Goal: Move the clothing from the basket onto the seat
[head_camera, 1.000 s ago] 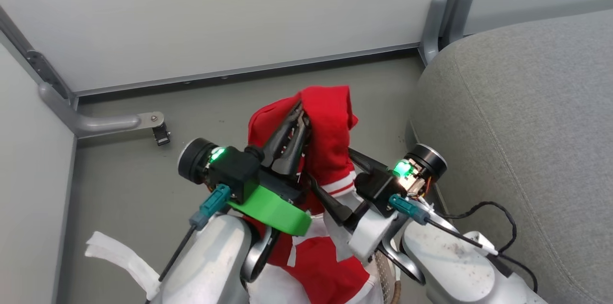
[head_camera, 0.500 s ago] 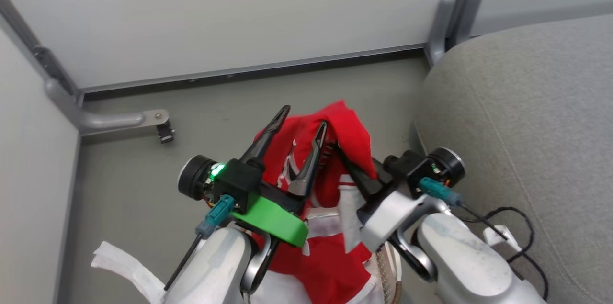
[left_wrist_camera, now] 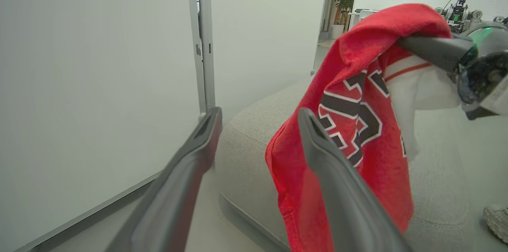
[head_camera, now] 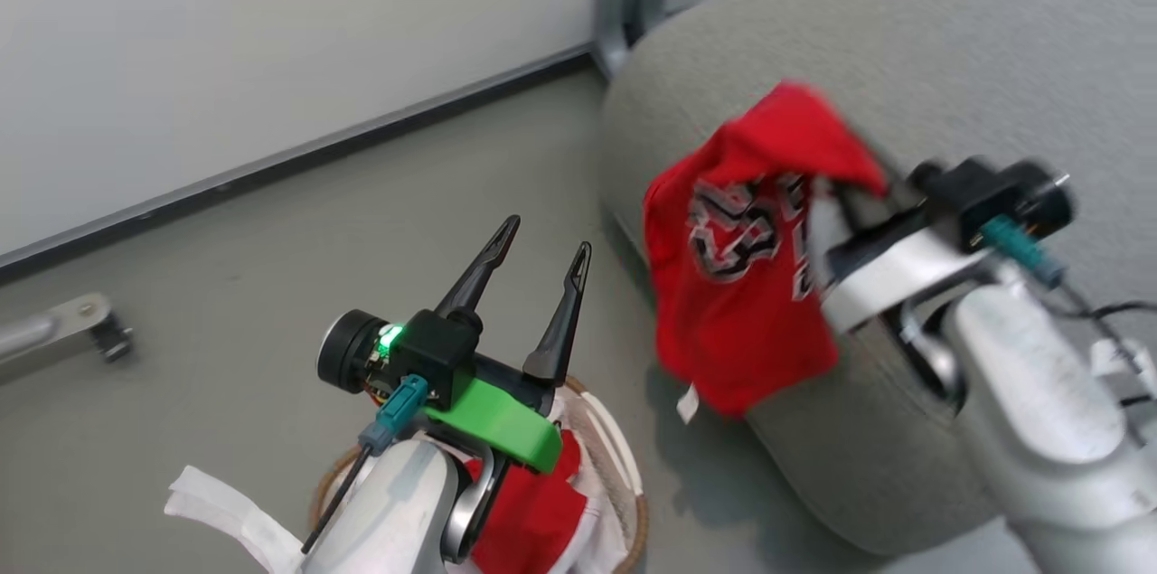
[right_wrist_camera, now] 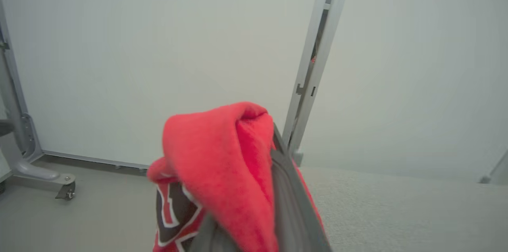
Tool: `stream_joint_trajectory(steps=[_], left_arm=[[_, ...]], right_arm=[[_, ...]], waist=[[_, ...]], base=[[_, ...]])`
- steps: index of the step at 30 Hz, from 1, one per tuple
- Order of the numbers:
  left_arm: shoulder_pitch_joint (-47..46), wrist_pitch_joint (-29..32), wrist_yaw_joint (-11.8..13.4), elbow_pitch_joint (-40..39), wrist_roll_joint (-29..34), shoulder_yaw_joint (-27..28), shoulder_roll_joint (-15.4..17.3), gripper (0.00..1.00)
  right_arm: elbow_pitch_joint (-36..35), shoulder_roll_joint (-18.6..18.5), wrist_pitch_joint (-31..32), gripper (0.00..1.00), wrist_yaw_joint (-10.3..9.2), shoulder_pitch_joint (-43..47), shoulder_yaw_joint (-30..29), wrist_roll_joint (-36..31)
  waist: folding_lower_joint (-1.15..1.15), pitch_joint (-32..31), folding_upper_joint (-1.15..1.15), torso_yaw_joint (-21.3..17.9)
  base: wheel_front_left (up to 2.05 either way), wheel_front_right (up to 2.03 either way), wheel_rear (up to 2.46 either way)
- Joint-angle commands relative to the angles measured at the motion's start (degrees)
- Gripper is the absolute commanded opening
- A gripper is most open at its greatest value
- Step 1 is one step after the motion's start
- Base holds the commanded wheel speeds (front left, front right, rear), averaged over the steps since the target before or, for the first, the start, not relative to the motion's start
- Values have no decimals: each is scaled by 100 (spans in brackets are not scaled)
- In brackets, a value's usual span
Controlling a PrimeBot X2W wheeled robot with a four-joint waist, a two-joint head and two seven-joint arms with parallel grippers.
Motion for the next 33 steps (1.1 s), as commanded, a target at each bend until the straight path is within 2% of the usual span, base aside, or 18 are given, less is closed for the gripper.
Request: stream_joint_trajectory(steps=[1, 6, 13, 18, 21, 22, 23, 24, 27, 33], left_arm=[[-102, 0, -16, 50, 21, 0, 36, 100], [-331, 0, -65, 201, 197, -58, 38, 100], [-636, 1, -106, 379, 434, -64, 57, 100], [-789, 0, -109, 396, 535, -63, 112, 100], [-827, 0, -112, 433, 540, -65, 137, 100], [-836, 0, -112, 450, 530, -75, 144, 100], [-841, 0, -112, 448, 519, -55, 147, 100], [-827, 0, -110, 437, 491, -19, 138, 100], [-722, 0, -110, 451, 469, 67, 117, 100], [-488, 0, -110, 560, 402, 451, 81, 100]], right_arm=[[48, -80, -11, 0, -8, -220, -179, -161], [424, -455, -11, 0, -8, -1095, -993, -606], [1286, -983, -10, 0, -8, -2158, -1743, -1162], [2078, -1140, -10, 0, -8, -2672, -2468, -1506], [2512, -1082, -10, 0, -8, -2717, -2783, -1640], [2669, -1059, -11, 7, -8, -2652, -2881, -1689], [2804, -1018, -10, 37, -8, -2575, -2967, -1718], [2935, -968, -10, 100, -8, -2479, -3087, -1736], [3047, -822, -10, 100, -8, -2140, -3323, -1794], [2705, -526, -11, 100, -9, -1084, -3498, -1820]], waist=[[0, 636, 28, -779], [0, 1179, 28, -685], [0, 1967, 28, -249], [0, 2448, 28, 132], [0, 2631, 28, 320], [0, 2669, 28, 379], [0, 2678, 28, 412], [0, 2670, 28, 452], [0, 2569, 28, 512], [0, 2122, 28, 522]], base=[[0, 0, 0], [0, 0, 0], [0, 0, 0], [0, 0, 0], [0, 0, 0], [0, 0, 0], [0, 0, 0], [0, 0, 0], [0, 0, 0], [0, 0, 0]])
